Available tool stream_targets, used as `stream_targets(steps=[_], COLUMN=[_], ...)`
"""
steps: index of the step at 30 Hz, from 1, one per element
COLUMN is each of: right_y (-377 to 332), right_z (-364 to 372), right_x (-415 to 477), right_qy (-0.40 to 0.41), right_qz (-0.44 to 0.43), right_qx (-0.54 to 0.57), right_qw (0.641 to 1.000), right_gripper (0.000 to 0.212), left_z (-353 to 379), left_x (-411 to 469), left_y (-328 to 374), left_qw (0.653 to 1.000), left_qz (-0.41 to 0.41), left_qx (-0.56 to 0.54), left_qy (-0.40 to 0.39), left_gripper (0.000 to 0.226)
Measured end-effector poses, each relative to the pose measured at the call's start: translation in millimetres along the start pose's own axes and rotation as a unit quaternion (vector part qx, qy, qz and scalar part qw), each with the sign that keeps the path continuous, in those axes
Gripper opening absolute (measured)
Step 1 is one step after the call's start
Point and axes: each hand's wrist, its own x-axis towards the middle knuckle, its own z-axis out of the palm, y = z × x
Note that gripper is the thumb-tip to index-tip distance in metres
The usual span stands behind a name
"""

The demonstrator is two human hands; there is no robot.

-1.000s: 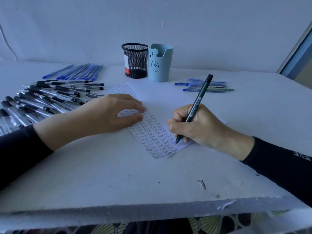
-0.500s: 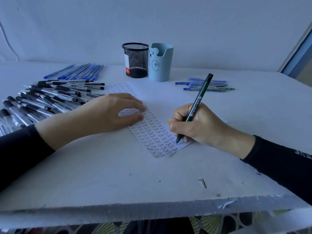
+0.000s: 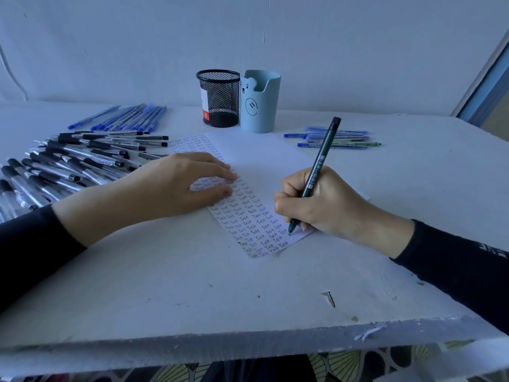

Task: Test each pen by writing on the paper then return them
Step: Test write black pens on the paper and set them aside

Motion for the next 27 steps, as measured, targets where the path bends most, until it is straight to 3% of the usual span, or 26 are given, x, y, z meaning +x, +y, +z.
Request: stream_targets(steps=[14, 27], right_y=[6, 1], right_z=[-1, -2], right_x=[3, 8], right_qy=[0.018, 0.065], right_qz=[-0.011, -0.005], right_qx=[-0.003, 0.047], right_qw=[1.000, 0.997], right_gripper=[0.051, 0.038], left_z=[-1, -18], left_x=[1, 11], left_y=[3, 20], left_qw=[1.000, 0.998], left_qz=[-0.005, -0.035], left_qx=[0.002, 0.026], left_qy=[-0.003, -0.044], left_gripper=[0.050, 0.048])
